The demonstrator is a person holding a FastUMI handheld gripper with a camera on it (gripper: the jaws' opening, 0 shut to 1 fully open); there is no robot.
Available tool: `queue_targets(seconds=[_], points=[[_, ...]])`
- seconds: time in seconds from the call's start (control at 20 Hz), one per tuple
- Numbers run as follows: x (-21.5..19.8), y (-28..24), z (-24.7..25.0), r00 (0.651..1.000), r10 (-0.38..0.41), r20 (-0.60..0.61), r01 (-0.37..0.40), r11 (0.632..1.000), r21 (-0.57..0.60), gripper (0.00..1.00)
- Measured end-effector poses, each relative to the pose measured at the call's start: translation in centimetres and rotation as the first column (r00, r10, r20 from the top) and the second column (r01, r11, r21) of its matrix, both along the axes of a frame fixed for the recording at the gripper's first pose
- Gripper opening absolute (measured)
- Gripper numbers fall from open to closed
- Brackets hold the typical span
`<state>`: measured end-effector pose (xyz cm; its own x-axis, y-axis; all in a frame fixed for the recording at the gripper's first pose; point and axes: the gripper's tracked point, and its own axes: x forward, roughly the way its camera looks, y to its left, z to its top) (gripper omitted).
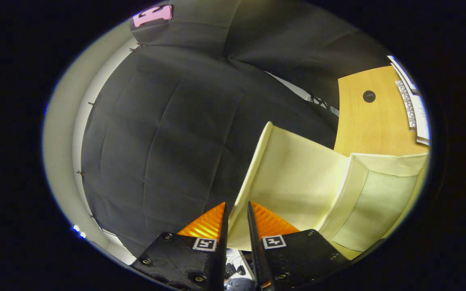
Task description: Open the storage box then place both shoes into the box .Put the left shoe in first, then the right shoe, with the right side of both shoes facing outward in a uniform manner.
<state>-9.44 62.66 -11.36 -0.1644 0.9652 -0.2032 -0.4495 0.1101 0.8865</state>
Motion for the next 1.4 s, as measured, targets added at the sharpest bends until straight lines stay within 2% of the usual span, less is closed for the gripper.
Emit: queue_targets(seconds=[0.05,0.2,0.4,0.65,0.85,0.95,1.1,1.25,1.4], points=[[0.3,-0.5,-0.2,1.000,-0.005,0.009,0.005,1.000,-0.004,0.28],[1.4,-1.2,-0.6,0.999,-0.028,0.020,0.028,0.999,-0.025,0.52],[4.0,-6.0,-0.7,0.985,-0.118,0.126,0.128,0.989,-0.074,0.97],[7.2,-13.1,-2.7,0.942,-0.226,0.250,0.264,0.956,-0.130,0.97],[10.4,-19.5,-4.9,0.843,-0.322,0.430,0.430,0.885,-0.179,0.97],[11.1,-22.5,-6.2,0.802,-0.331,0.497,0.480,0.852,-0.208,0.97],[11.7,-26.1,-8.0,0.760,-0.325,0.563,0.529,0.813,-0.245,0.97],[13.0,-29.5,-10.3,0.706,-0.334,0.624,0.602,0.748,-0.281,0.97],[12.4,-31.9,-12.9,0.701,-0.320,0.637,0.618,0.718,-0.320,0.97]])
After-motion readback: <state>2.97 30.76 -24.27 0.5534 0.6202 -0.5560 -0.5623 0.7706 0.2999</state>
